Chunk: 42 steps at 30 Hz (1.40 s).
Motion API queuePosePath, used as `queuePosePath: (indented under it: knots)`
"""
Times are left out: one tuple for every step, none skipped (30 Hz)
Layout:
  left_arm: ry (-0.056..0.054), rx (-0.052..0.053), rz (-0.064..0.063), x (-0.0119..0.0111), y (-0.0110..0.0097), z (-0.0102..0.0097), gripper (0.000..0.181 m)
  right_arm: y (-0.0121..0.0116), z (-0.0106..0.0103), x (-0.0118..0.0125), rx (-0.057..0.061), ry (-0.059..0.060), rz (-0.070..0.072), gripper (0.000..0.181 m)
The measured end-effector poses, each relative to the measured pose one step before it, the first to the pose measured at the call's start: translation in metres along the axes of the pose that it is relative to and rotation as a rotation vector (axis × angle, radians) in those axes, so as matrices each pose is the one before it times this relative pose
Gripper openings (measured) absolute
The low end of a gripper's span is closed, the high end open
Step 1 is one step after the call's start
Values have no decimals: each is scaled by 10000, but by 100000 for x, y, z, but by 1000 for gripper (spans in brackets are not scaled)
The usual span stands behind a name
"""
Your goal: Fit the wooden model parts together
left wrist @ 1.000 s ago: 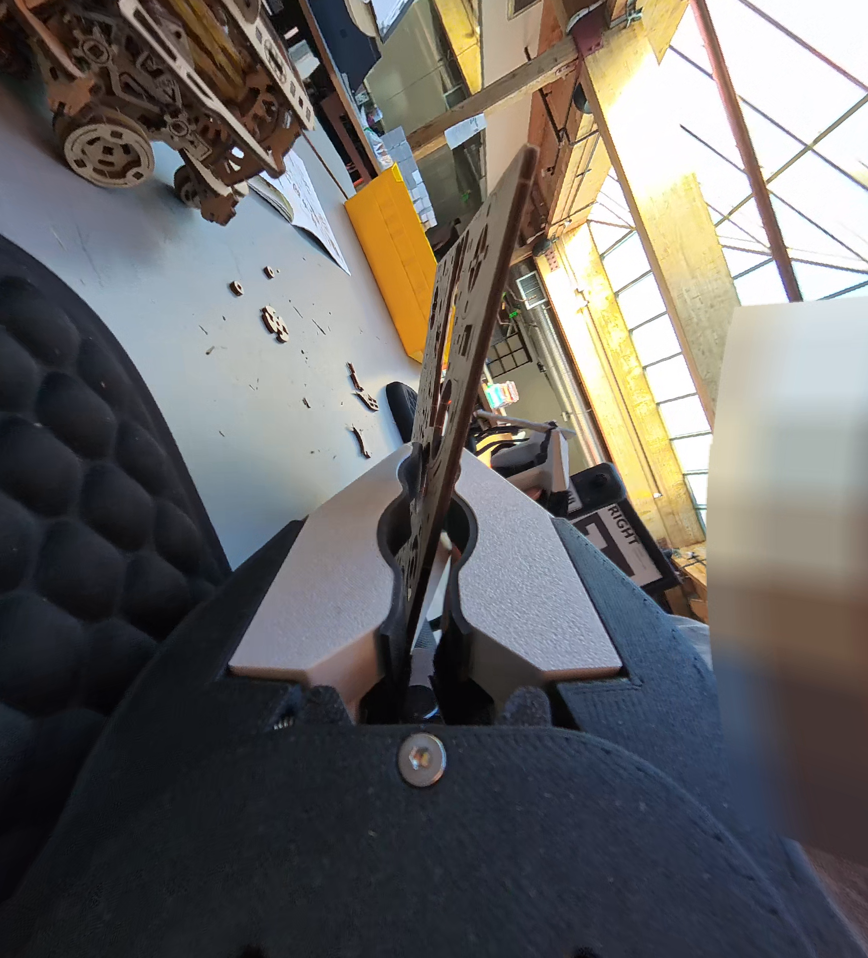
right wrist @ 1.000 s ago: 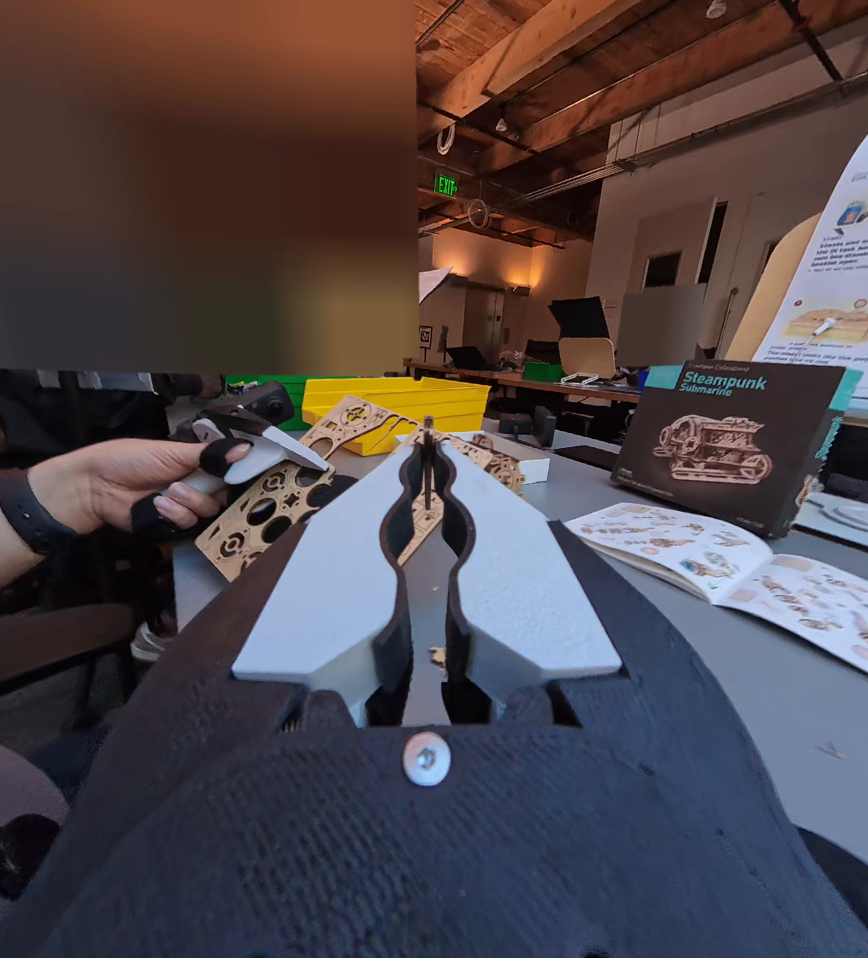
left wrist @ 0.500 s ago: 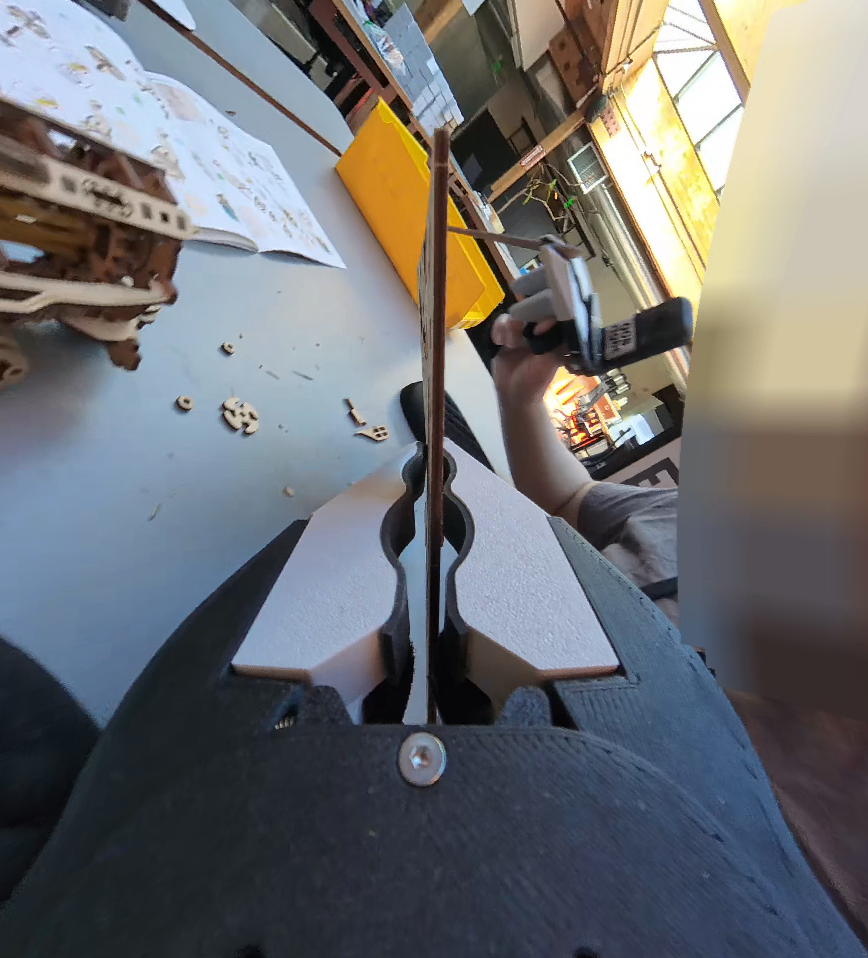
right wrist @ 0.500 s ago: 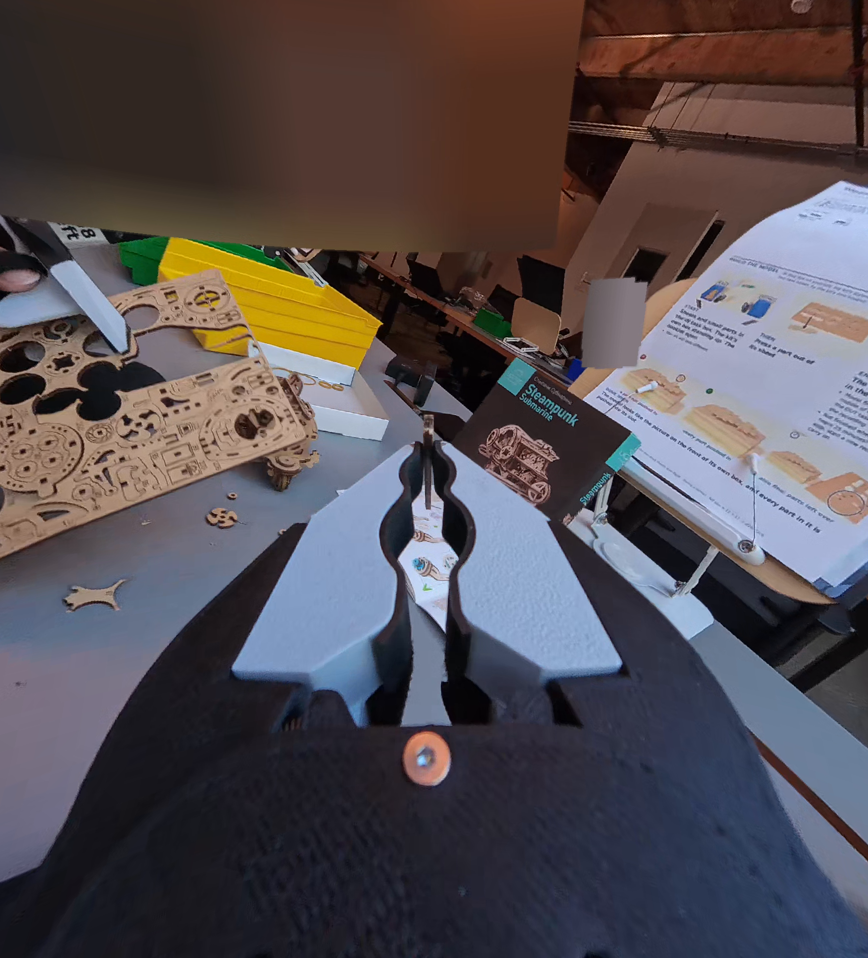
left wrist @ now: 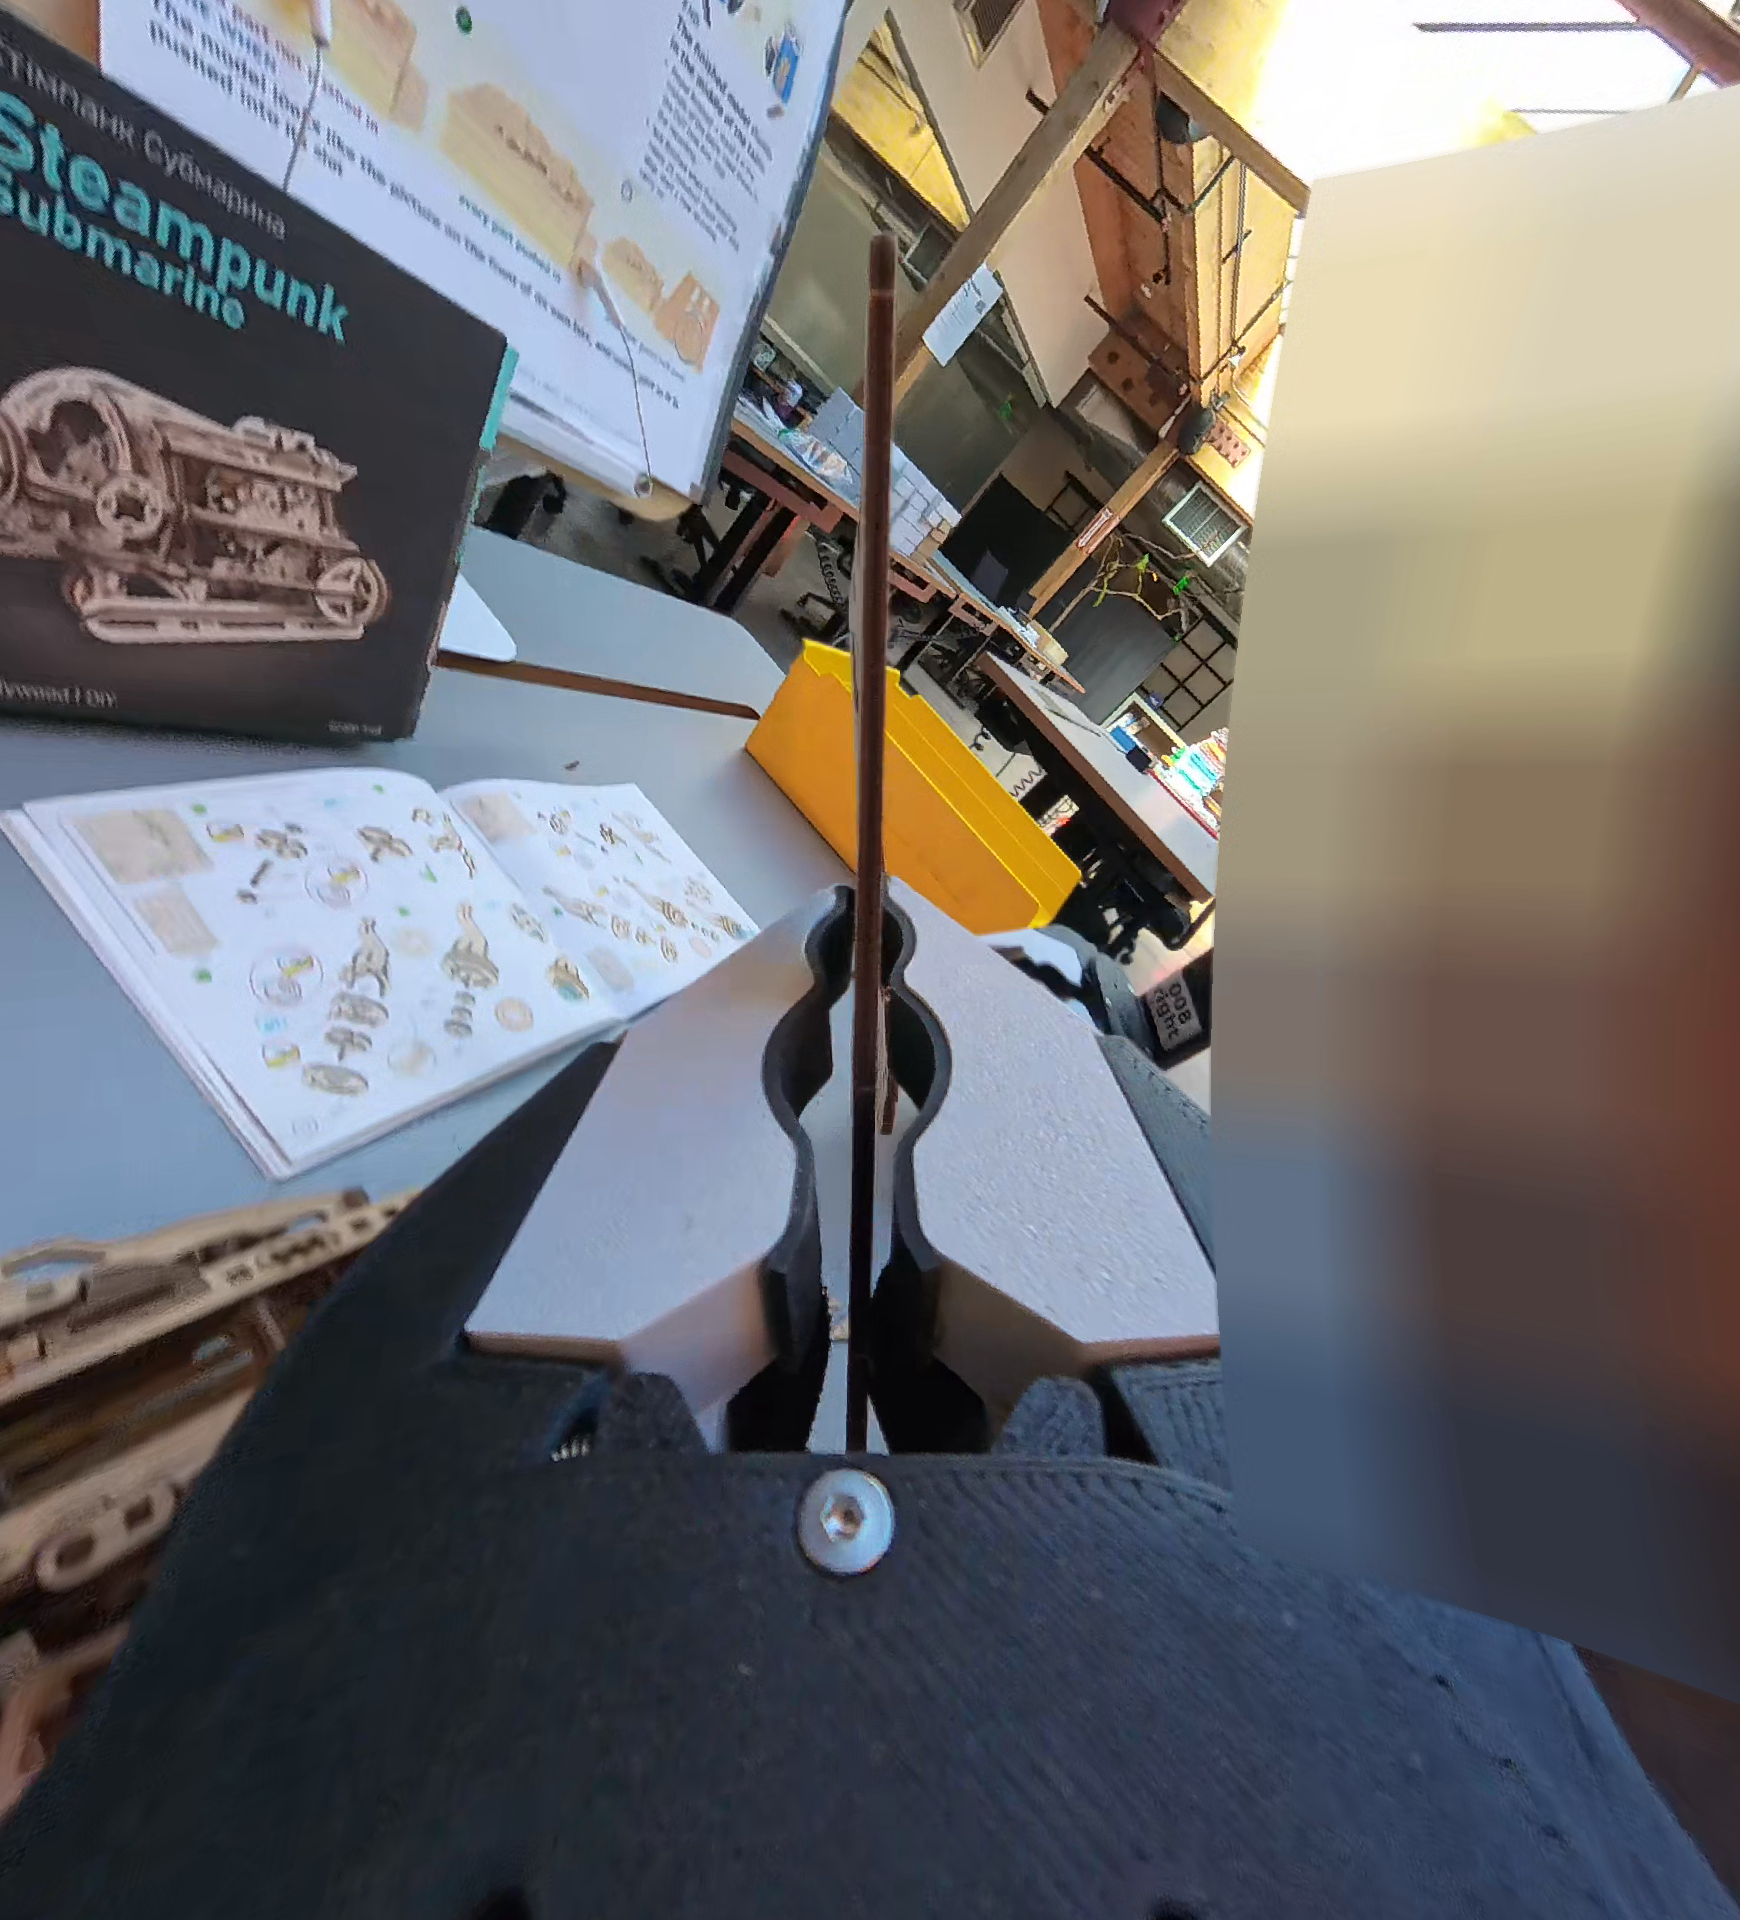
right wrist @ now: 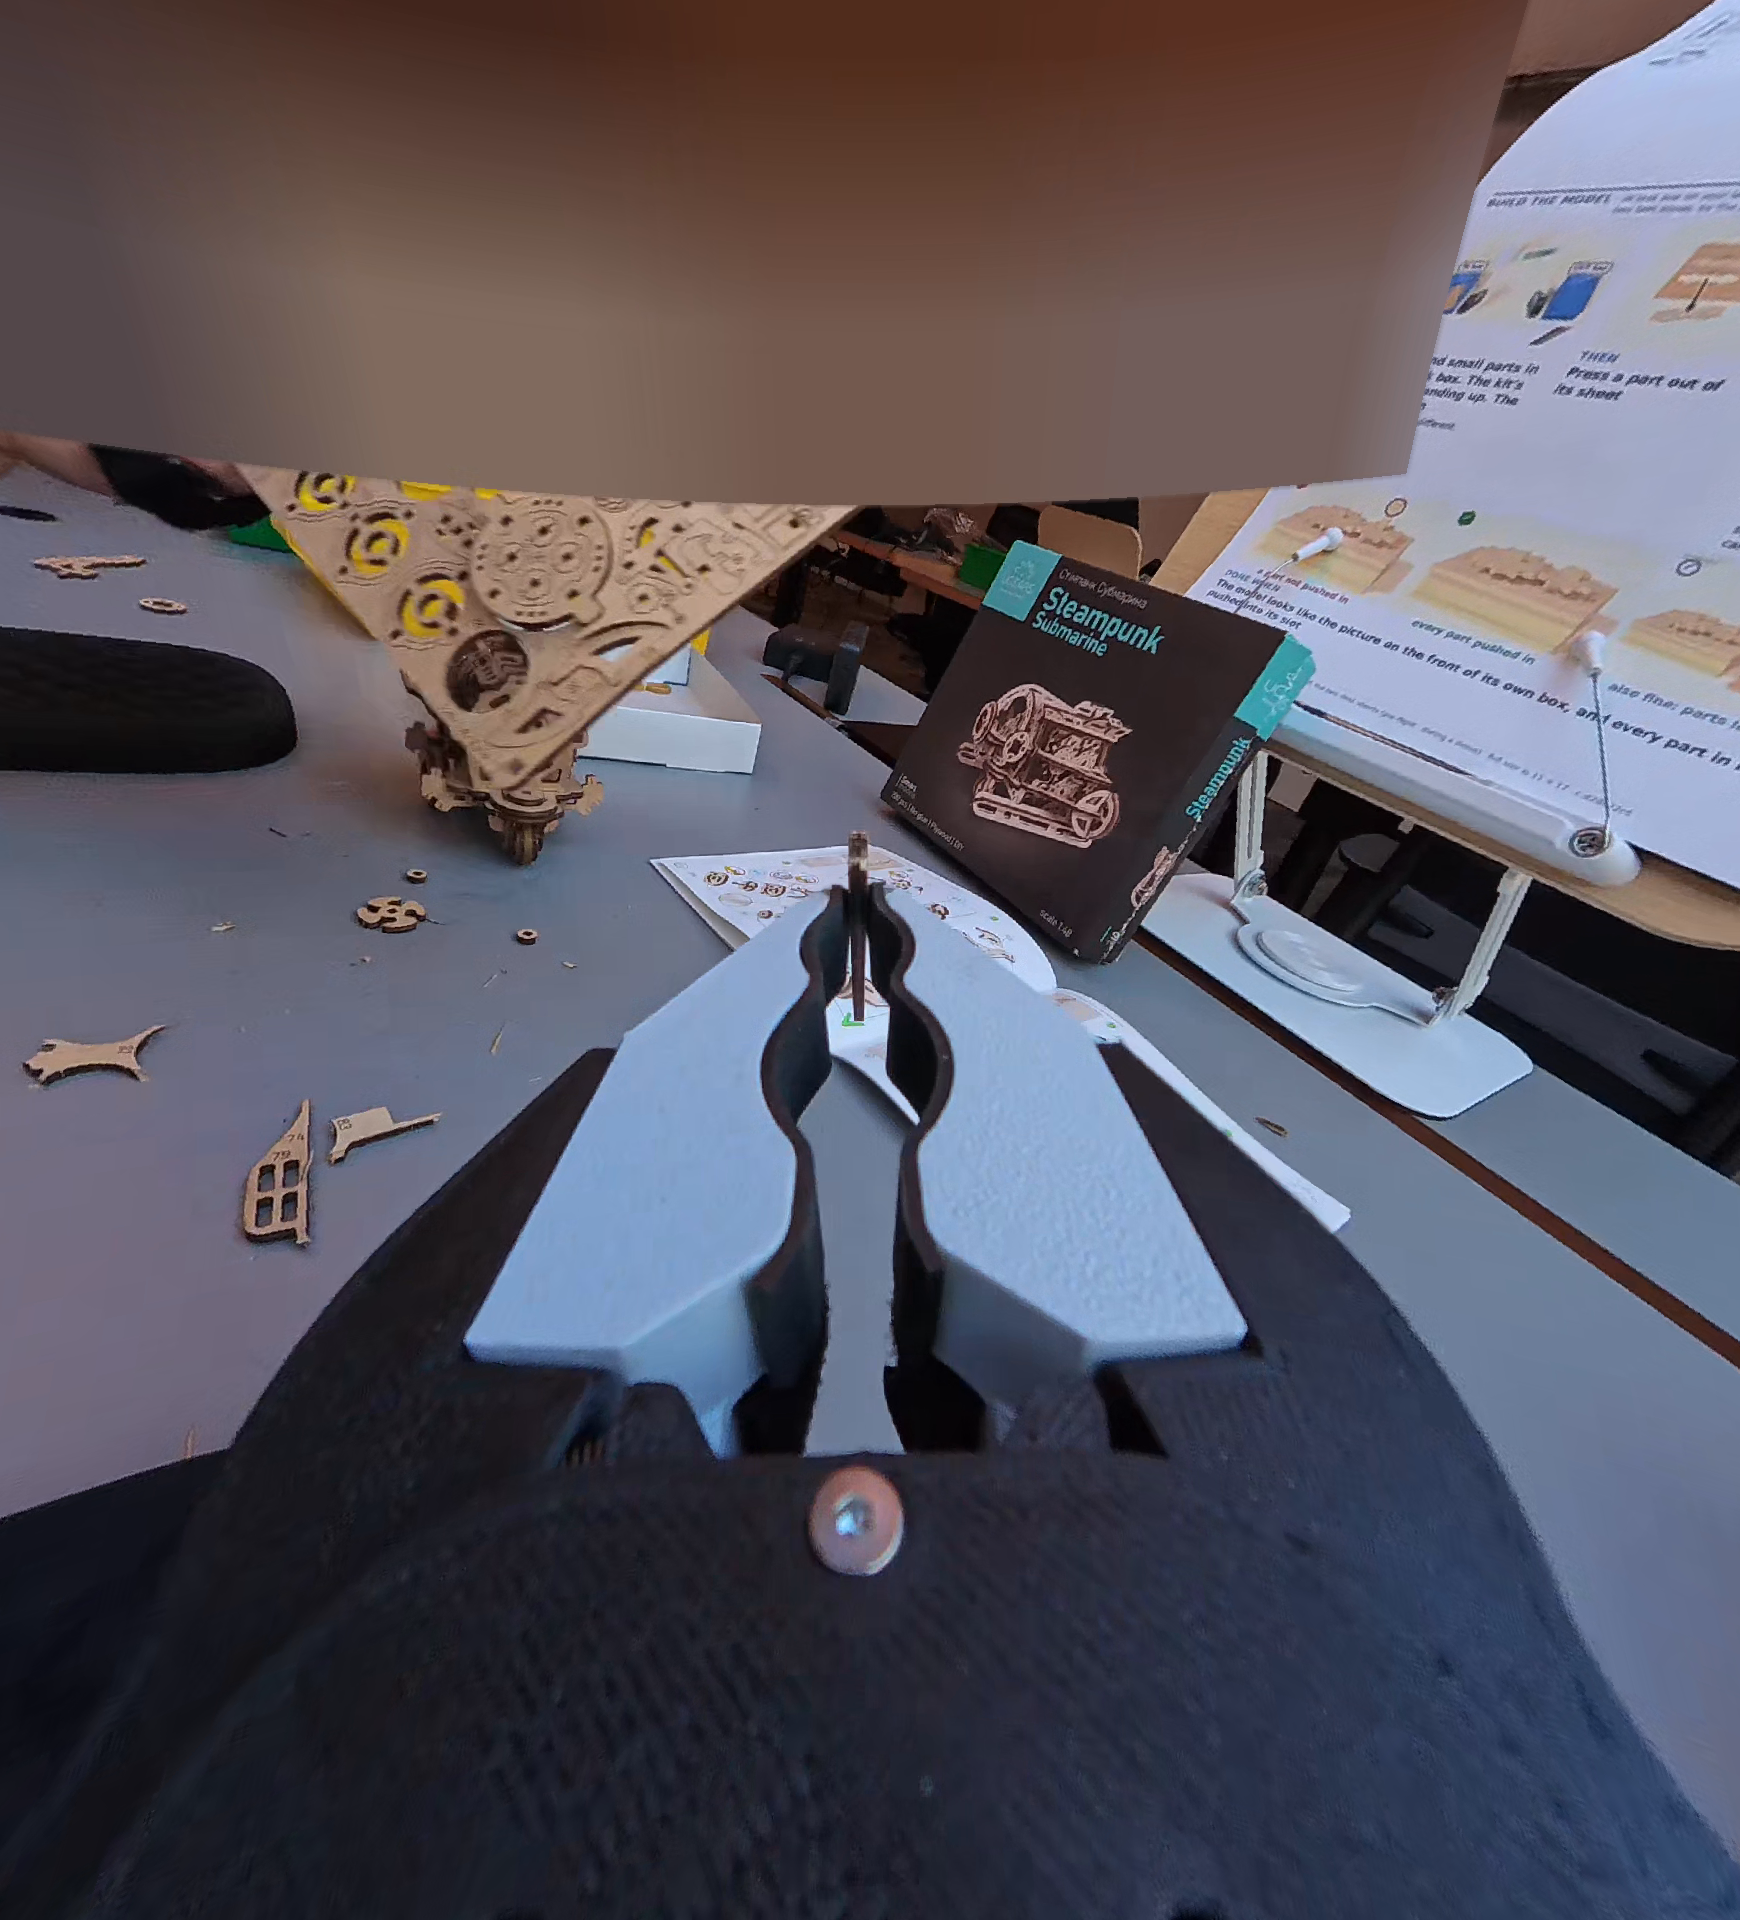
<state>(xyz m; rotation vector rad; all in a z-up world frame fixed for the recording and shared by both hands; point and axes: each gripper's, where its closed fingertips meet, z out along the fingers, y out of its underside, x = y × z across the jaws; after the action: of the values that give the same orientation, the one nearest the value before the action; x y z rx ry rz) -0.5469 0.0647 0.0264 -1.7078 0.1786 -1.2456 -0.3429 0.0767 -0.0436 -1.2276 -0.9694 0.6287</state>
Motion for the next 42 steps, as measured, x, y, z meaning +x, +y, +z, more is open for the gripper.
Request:
queuePosePath:
  knots:
    - [-129, 31, 279, -194, -903, 859, 1, 3, -98, 121, 60, 12, 118, 1]
    - [-197, 35, 268, -287, -906, 789, 1, 16, -112, 156, 39, 26, 136, 1]
    - [-190, 96, 234, -233, -930, 653, 1, 98, -88, 173, -18, 36, 146, 1]
    - [-131, 173, 257, -115, -966, 492, 1, 107, -63, 99, -18, -4, 115, 1]
    - [-145, 209, 282, -148, -918, 303, 1, 131, -56, 69, -22, -20, 61, 1]
    - [-130, 139, 214, -202, -675, 138, 1, 168, -24, 136, -51, 34, 31, 1]
    - [-89, -9, 36, -235, -404, -3, 1, 131, -4, 96, -45, 0, 36, 1]
    - [-42, -33, -99, -242, -529, -106, 1, 92, -12, 84, -5, -12, 21, 1]
    - [4, 75, -101, -126, -877, -167, 1, 99, -8, 123, -9, 8, 81, 1]
    - [86, 129, 11, 140, -1064, -181, 1, 26, 5, 23, 11, -60, 155, 1]
    - [48, 137, 152, 255, -1125, -174, 1, 11, 13, -11, 46, -79, 150, 1]
    - [-48, 210, 242, 226, -1142, -160, 1, 76, 31, 52, 5, -34, 127, 1]
    - [-105, 241, 231, 181, -1035, -118, 1, 150, 60, 96, -48, -16, 98, 1]
    - [-123, 193, 211, 130, -750, -63, 1, 169, 47, 113, -65, 0, 77, 1]
    - [-141, 105, 195, -13, -455, -42, 1, 146, 20, 104, -59, 9, 86, 1]
    - [-126, 85, 135, -124, -248, -77, 1, 39, -17, 52, -17, -2, 86, 1]
    - [-79, 143, 37, -180, -185, -115, 1, -71, -43, -29, 39, -24, 50, 1]
    - [-33, 200, -98, -239, -277, -127, 1, -66, -38, -54, 36, -25, -20, 1]
    - [109, 74, -197, -61, -210, -116, 1, 21, 21, -24, -26, -7, -55, 1]
    - [174, 3, -188, 61, -146, -153, 1, 76, 43, -64, -58, -29, -46, 1]
    - [215, 80, -158, 188, -221, -156, 1, 114, 67, -124, -61, -65, 5, 1]
    - [238, 155, -152, 275, -267, -113, 1, 120, 43, -155, -64, -76, 61, 1]
    - [199, 93, -119, 220, -160, -81, 1, 85, 18, -197, -49, -95, 48, 1]
    - [81, -4, -72, 28, 8, -54, 1, 8, -27, -138, -12, -52, -20, 1]
    - [-38, -16, -30, -160, 53, -61, 1, 0, -43, -71, -16, -4, -56, 1]
    - [-87, 20, -3, -238, 27, -61, 1, 8, -20, -40, -21, 6, -69, 1]
    - [-107, 31, 14, -263, 15, -24, 1, 42, -17, -21, -43, 3, -51, 1]
    - [-96, 2, 32, -253, 31, -17, 1, 85, -10, -49, -53, -19, -54, 1]
    - [-84, -3, 27, -222, 5, -34, 1, 108, -10, -3, -47, 9, -51, 1]
    - [-62, 24, -6, -190, -27, -44, 1, 91, -12, 14, -49, 1, 10, 1]
    - [-30, 67, -39, -155, -67, -46, 1, -4, -8, 2, 7, -11, 33, 1]
    - [-36, 74, -51, -146, -10, -26, 1, -25, -10, 28, 37, 16, 44, 1]
    - [-73, 30, -66, -220, 92, 6, 1, 16, 7, 43, 9, 7, 45, 1]
    - [-40, -21, -73, -176, 174, 49, 1, 84, 14, 55, -33, 17, 51, 1]
    - [6, -35, -48, -95, 178, 36, 1, 66, 18, 42, -21, 15, 53, 1]
    - [-13, -42, -28, -115, 160, 15, 1, 42, 5, 23, 4, 3, 61, 1]
    - [-26, -25, -23, -132, 117, -26, 1, 12, 14, -11, 18, -13, 81, 1]
    - [-16, 29, -25, -112, 20, -56, 1, 30, 23, -23, 12, -24, 80, 1]
    - [-22, 68, -34, -104, -74, -71, 1, 74, 18, 12, -21, -4, 58, 1]
    - [-19, 93, -13, -64, -125, -59, 1, 91, 26, 43, -41, 9, 41, 1]
    - [-22, 73, 24, -36, -115, -48, 1, 39, 2, 25, -11, 2, 23, 1]
    - [-25, 43, 34, -24, -47, -17, 1, -18, -19, 41, 17, 8, 28, 1]
